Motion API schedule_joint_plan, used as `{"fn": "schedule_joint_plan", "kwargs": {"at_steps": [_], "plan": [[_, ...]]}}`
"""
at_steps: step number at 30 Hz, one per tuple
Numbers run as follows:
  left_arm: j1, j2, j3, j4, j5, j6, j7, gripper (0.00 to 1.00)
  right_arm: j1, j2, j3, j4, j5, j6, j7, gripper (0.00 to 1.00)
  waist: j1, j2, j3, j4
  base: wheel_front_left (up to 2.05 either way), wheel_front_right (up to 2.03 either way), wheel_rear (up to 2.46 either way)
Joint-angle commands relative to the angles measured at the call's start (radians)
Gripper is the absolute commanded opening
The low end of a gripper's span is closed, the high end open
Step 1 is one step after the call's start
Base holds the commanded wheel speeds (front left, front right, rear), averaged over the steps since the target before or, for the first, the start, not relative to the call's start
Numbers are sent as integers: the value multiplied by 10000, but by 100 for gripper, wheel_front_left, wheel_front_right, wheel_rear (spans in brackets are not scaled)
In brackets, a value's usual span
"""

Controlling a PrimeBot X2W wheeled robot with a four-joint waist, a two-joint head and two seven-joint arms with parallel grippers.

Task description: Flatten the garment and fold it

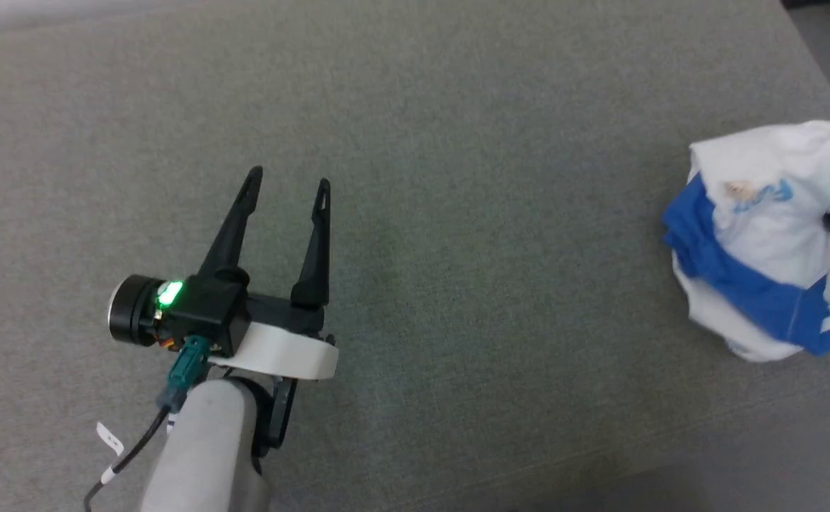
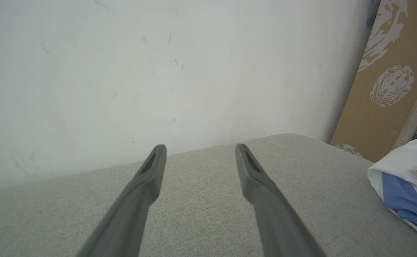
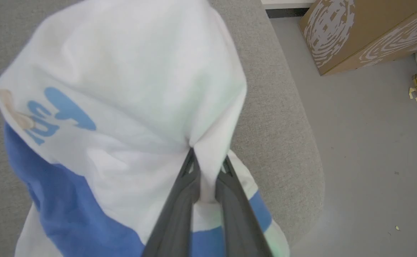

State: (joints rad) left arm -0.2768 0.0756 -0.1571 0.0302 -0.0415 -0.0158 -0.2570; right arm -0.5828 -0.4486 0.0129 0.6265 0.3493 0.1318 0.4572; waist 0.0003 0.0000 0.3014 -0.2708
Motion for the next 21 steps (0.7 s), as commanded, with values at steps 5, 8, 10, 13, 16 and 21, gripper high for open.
{"fn": "schedule_joint_plan", "kwargs": {"at_steps": [5, 8, 10, 13, 16, 21], "plan": [[-359, -22, -75, 219, -3, -34, -47, 100, -735, -97, -260, 1206, -593, -11, -2147, 100, -3, 0, 1523, -137, 0, 0, 0], [-295, -46, -22, 280, -96, 27, -47, 100, -811, -201, -112, 1664, -1077, -11, -3199, 100, -3, 0, 1312, -39, 0, 0, 0], [-183, -57, 23, 323, -149, 69, -47, 100, -750, -379, 28, 1838, -1551, -11, -3913, 100, -3, 0, 1081, 20, 0, 0, 0], [71, -72, 127, 381, -242, 136, -47, 100, -482, -765, 68, 1922, -2646, -11, -5084, 100, -3, 0, 627, 93, 0, 0, 0], [396, -94, 237, 400, -365, 197, -47, 100, 11, -926, -372, 1929, -3699, -11, -5761, 100, -3, 0, 96, 204, 0, 0, 0], [1085, -148, 404, 404, -643, 322, -47, 100, 1604, -318, -1353, 1158, -4623, -11, -6302, 100, -3, 0, -860, 566, 0, 0, 0]]}}
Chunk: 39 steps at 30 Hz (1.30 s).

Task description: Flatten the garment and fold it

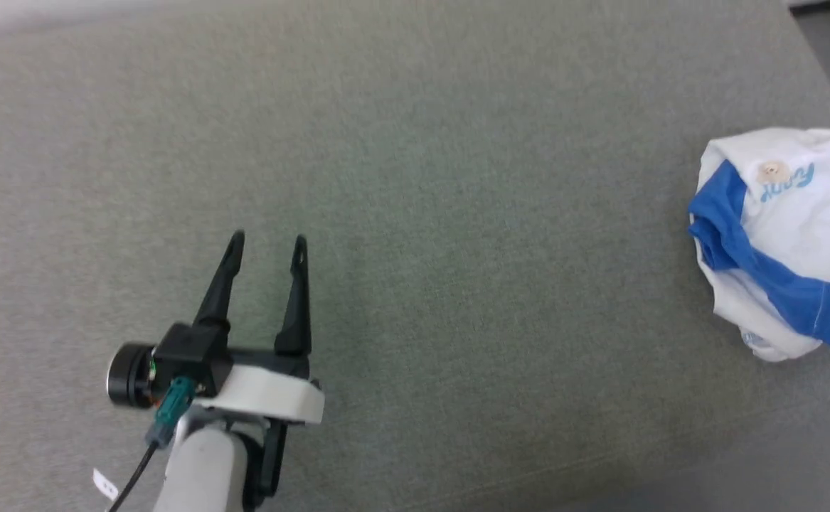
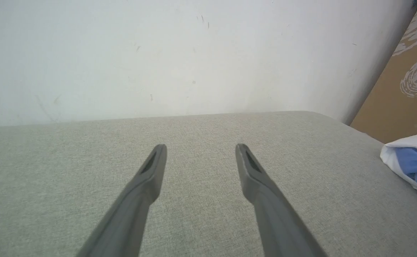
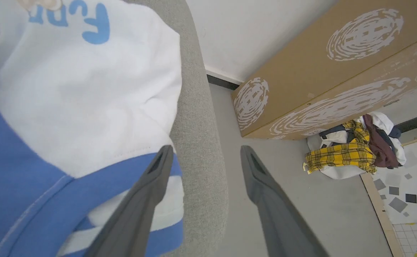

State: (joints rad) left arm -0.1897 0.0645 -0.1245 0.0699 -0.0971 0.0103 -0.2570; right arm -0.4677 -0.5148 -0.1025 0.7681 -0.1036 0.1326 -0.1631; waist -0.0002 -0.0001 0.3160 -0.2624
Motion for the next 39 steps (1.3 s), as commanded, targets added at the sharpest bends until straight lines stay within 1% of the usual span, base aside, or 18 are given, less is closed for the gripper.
{"fn": "schedule_joint_plan", "kwargs": {"at_steps": [1, 3, 6, 7, 11, 16, 17, 20, 24, 27, 31, 37, 39], "plan": [[359, -44, 115, 23, -137, 81, -47, 100, 852, 576, -356, -554, -187, -19, -152, 100, 2, 1, -1174, 569, 0, 0, 0], [646, -58, 211, 38, -292, 70, -47, 100, 1629, 1157, -563, -1187, -166, -19, -175, 100, 2, 1, -1536, 743, 0, 0, 0], [1033, -66, 424, 88, -418, 83, -47, 100, 2747, 2099, -606, -2319, -14, -19, -47, 100, 2, 1, -1953, 1031, 0, 0, 0], [1033, -66, 424, 88, -418, 83, -47, 100, 2747, 2099, -606, -2319, -14, -19, -47, 100, 2, 1, -1953, 1031, 0, 0, 0], [1434, -35, 742, 130, -487, 78, -47, 100, 3888, 3233, -216, -3947, 434, -19, 239, 100, 2, 1, -2390, 1483, 0, 0, 0], [1749, 101, 1060, 205, -462, 31, -47, 100, 4528, 4017, 385, -5471, 1092, -19, 413, 100, 2, 1, -2733, 2048, 0, 0, 0], [1848, 207, 1186, 246, -436, 12, -47, 100, 4616, 4241, 497, -6052, 1304, -19, 440, 100, 2, 1, -2791, 2211, 0, 0, 0], [1971, 399, 1315, 328, -423, -91, -47, 100, 4683, 4466, 643, -6843, 1725, -19, 447, 100, 2, 1, -2869, 2407, 0, 0, 0], [2055, 682, 1482, 295, -452, -275, -47, 100, 4868, 4585, 807, -7713, 1940, -19, 333, 100, 2, 1, -2923, 2590, 0, 0, 0], [2050, 818, 1487, 245, -489, -477, -47, 100, 5202, 4626, 581, -8167, 2009, -19, 379, 100, 2, 1, -2965, 2648, 0, 0, 0], [2125, 821, 1402, 352, -609, -699, -47, 100, 5710, 4640, 371, -8512, 2289, -19, 475, 100, 2, 1, -3144, 2564, 0, 0, 0], [2341, 727, 1257, 637, -725, -870, -47, 100, 6315, 4643, 476, -8701, 2648, -19, 538, 100, 2, 1, -3344, 2403, 0, 0, 0], [2386, 724, 1217, 735, -713, -898, -47, 100, 6308, 4643, 564, -8709, 2564, -19, 534, 100, 2, 1, -3356, 2378, 0, 0, 0]]}}
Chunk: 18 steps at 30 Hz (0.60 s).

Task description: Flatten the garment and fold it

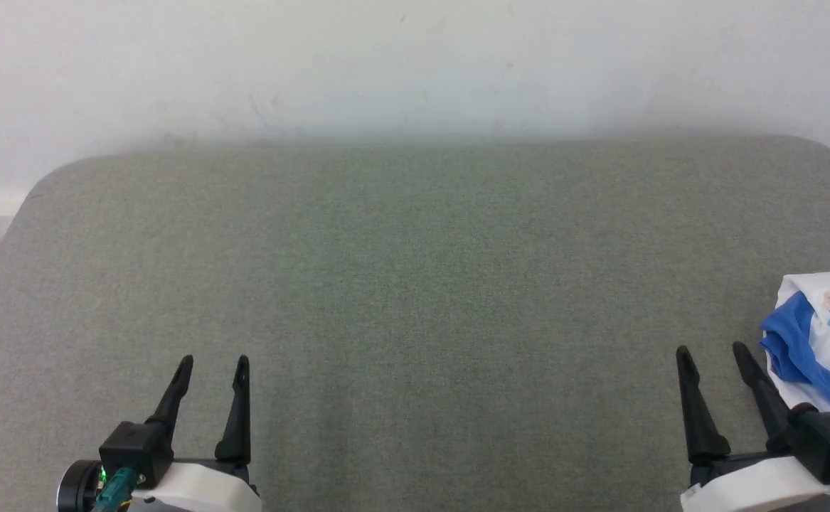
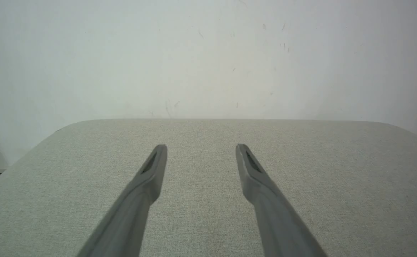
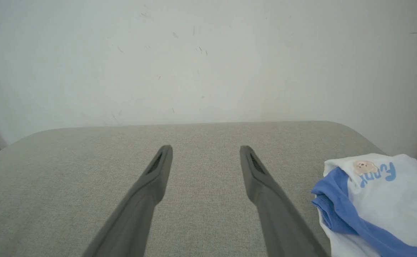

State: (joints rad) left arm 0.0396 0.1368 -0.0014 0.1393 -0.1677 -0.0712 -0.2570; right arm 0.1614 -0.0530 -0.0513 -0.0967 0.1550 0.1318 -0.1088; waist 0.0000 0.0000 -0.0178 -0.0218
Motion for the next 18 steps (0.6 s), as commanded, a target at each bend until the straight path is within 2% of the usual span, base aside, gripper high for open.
{"fn": "schedule_joint_plan", "kwargs": {"at_steps": [1, 7, 8, 18], "plan": [[102, 6, -16, 83, -2, -91, -47, 100, -4, 26, 107, -54, -21, -11, 3, 100, 0, 0, -24, -37, 0, 0, 0], [159, -3, -6, 308, 21, -87, -47, 100, -66, 27, 321, 51, -265, -11, 156, 100, 0, 0, -75, 7, 0, 0, 0], [49, -10, -13, 291, 2, -63, 1, 0, -10, 2, 305, 39, -240, -2, 146, 0, 0, 0, -76, 6, 0, 0, 0], [23, -53, -16, 202, 87, -24, 144, 0, -91, -4, 295, 82, -307, -2, 196, 0, 1, 0, -64, 17, 0, 0, 0]]}}
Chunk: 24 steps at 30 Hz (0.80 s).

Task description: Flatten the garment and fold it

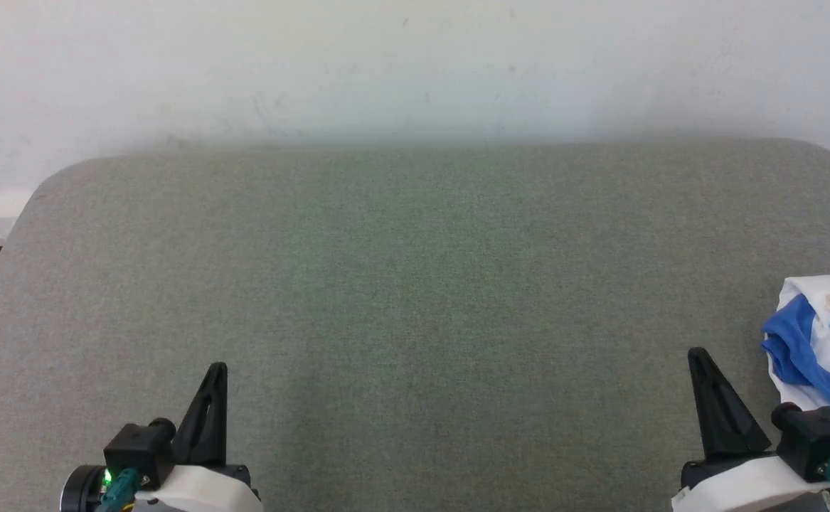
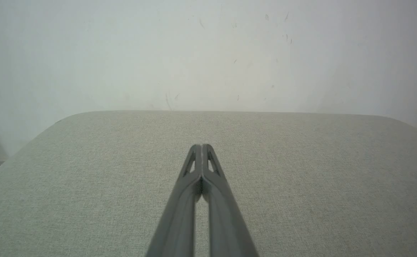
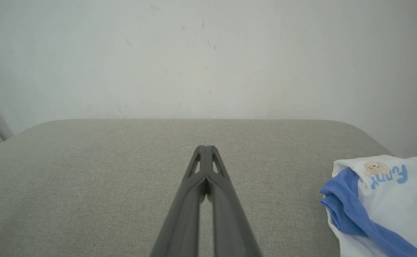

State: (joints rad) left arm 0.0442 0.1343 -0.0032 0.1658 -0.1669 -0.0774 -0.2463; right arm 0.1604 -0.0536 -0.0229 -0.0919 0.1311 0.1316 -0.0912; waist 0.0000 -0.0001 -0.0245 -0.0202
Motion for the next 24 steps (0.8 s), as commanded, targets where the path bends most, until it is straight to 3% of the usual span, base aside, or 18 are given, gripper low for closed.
{"fn": "schedule_joint_plan", "kwargs": {"at_steps": [1, 24], "plan": [[-26, -35, 2, -76, 93, 44, 57, 0, -94, 2, 14, 42, -77, -1, 27, 0, 0, 0, 5, 4, 0, 0, 0], [-107, -192, 8, -385, 401, 186, 527, 0, -389, 8, 56, 213, -318, -2, 200, 0, 0, 0, 52, 42, 0, 0, 0]]}}
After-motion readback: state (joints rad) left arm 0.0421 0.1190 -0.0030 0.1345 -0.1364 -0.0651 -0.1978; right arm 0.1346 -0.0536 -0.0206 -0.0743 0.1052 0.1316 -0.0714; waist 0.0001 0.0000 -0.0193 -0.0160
